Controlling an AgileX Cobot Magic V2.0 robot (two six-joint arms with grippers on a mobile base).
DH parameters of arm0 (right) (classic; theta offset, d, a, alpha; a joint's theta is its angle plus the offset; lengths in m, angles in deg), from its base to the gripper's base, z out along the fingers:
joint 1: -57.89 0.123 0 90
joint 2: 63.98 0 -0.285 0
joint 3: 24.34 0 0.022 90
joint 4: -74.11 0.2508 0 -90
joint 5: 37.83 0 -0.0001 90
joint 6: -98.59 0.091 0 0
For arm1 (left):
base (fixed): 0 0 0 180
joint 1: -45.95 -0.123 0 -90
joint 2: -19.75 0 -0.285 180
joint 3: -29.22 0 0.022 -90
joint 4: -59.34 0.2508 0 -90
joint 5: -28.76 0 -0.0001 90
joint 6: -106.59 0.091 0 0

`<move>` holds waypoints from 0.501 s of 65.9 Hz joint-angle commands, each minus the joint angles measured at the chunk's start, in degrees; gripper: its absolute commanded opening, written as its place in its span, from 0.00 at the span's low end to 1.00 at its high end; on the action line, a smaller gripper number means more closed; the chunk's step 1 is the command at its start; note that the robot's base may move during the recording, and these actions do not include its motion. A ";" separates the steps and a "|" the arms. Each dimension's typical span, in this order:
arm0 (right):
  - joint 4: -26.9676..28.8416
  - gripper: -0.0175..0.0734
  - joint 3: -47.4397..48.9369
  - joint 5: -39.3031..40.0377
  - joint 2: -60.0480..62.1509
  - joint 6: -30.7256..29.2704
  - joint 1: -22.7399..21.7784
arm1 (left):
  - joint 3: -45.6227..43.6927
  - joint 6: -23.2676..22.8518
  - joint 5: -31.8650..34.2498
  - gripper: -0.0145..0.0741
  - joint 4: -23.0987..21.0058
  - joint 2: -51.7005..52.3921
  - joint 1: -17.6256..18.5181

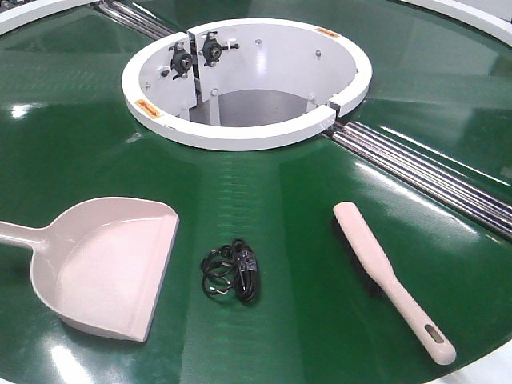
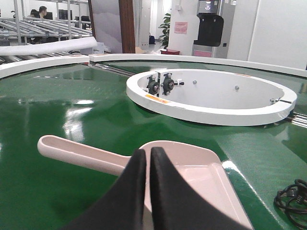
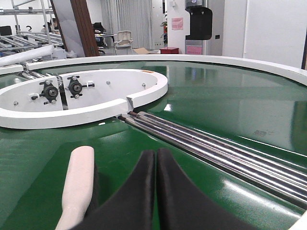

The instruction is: Clean and inspect green conveyor with broom and dustpan

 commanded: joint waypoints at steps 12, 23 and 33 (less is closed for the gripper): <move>-0.18 0.18 -0.61 4.49 1.06 -0.23 -0.09 | 1.61 -0.59 4.22 0.16 -0.08 0.86 0.14; -0.18 0.18 -0.61 4.49 1.06 -0.23 -0.09 | 1.61 -0.59 4.22 0.16 -0.08 0.86 0.14; -0.18 0.18 -0.61 4.49 1.06 -0.23 -0.09 | 1.61 -0.59 4.22 0.16 -0.08 0.86 0.14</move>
